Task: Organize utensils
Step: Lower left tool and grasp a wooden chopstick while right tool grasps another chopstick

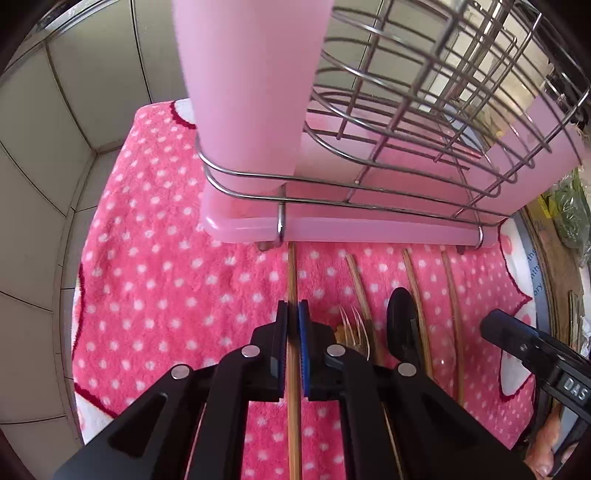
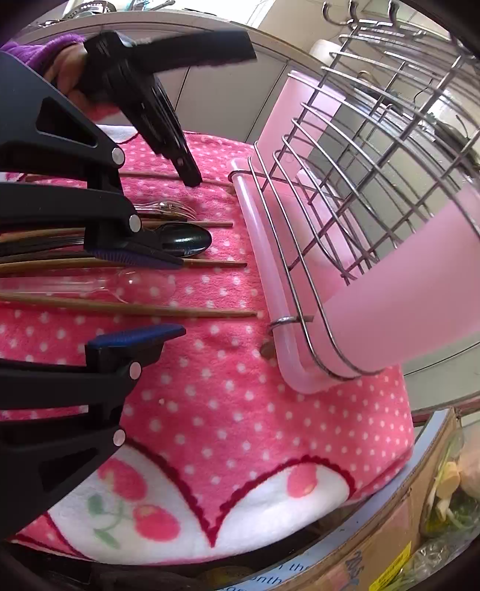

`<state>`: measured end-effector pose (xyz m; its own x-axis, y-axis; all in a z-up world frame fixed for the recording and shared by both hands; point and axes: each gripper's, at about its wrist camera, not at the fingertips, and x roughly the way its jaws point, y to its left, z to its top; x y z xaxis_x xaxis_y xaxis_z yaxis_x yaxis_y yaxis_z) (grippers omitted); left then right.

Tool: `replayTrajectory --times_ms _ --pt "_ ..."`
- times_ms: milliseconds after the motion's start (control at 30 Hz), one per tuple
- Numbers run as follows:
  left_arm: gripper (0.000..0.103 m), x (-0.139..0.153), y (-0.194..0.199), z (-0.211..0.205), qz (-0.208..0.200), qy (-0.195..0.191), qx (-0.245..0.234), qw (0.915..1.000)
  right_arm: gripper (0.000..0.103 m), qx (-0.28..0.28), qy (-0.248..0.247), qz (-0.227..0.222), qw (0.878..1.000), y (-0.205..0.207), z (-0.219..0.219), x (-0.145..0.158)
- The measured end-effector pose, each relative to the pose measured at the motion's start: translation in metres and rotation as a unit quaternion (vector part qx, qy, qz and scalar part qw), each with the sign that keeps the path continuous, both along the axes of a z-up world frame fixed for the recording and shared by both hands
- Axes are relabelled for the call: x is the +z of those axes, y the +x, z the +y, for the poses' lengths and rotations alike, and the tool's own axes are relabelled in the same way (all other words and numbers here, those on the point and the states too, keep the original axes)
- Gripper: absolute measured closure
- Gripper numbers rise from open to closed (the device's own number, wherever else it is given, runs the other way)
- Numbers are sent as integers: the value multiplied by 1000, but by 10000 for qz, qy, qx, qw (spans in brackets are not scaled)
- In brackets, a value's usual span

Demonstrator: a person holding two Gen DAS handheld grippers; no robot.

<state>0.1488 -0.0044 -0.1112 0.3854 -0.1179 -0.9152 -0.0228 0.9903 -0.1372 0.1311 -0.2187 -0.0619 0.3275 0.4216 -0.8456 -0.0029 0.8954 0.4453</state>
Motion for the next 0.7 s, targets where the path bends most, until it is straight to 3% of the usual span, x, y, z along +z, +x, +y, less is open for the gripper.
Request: replayTrajectory --times_ms 100,367,400,500,700 --pt "98 4 -9 10 64 -126 -22 9999 72 93 -268 84 9996 10 12 -7" --pt "98 -22 -8 18 408 -138 31 9991 72 251 -923 310 9949 27 38 -25" --pt "98 -24 -7 18 460 -133 12 9989 74 278 -1002 293 9941 29 41 -25" --pt "97 -33 -3 11 591 -81 -26 9982 95 298 -1312 235 9906 32 45 -29" --pt "96 -29 18 6 766 137 -208 9967 97 164 -975 281 9947 24 20 -20"
